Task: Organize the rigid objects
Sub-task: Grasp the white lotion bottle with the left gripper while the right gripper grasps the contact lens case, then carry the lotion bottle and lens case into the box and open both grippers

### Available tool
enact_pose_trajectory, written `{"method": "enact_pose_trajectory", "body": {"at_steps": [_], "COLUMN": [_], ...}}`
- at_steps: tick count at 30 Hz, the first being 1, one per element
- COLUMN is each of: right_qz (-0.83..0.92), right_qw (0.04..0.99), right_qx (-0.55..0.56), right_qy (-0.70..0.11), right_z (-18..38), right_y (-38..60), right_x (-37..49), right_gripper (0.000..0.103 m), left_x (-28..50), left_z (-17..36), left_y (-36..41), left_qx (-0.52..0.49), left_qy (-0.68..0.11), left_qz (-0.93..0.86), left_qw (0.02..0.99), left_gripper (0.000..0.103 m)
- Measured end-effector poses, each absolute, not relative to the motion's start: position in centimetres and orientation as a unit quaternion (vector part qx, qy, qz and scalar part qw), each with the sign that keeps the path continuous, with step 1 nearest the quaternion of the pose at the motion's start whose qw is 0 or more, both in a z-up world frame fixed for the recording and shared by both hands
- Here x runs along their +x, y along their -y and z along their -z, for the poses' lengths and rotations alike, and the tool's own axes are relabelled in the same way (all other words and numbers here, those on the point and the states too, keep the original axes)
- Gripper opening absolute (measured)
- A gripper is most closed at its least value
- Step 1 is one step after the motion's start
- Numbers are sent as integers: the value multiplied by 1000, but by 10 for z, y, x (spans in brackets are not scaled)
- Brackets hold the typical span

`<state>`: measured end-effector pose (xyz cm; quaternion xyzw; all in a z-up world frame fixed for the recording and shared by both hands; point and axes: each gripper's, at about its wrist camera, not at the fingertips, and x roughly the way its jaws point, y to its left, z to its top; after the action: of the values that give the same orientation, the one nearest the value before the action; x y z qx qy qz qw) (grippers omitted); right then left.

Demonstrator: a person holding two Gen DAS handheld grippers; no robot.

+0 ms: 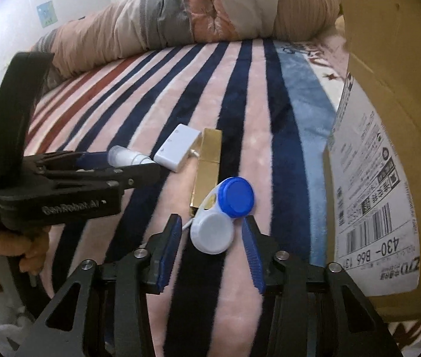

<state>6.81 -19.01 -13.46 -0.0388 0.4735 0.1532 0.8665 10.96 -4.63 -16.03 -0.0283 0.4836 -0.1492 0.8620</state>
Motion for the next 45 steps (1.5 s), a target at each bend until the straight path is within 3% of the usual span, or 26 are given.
{"method": "enact_pose_trajectory", "body": {"at_steps": [1,11,23,33,45], "right_qz": [-154,-190,-255,-154,-72], "right_qw": [865,883,912,949,933], "right_qx": [-37,-51,-81,-57,-108], "right_qy": [-476,-426,-312,-268,-335], "right_z": [135,100,13,-26,7], "right_y": [191,175,155,263,344], "right_x": [68,48,15,-3,5], "right_gripper": [25,25,24,25,25], "left_x": [109,93,58,57,75], "left_z": [160,134,19,-38,-38], "left_y": [46,22,8,103,219], "left_qx": [-30,-46,-29,19,73], "left_qy": [-484,-465,-365,-319,-337], "left_qz": [150,147,171,257,331], "left_qw": [862,872,915,912,878], "left_gripper": [61,61,61,61,61]}}
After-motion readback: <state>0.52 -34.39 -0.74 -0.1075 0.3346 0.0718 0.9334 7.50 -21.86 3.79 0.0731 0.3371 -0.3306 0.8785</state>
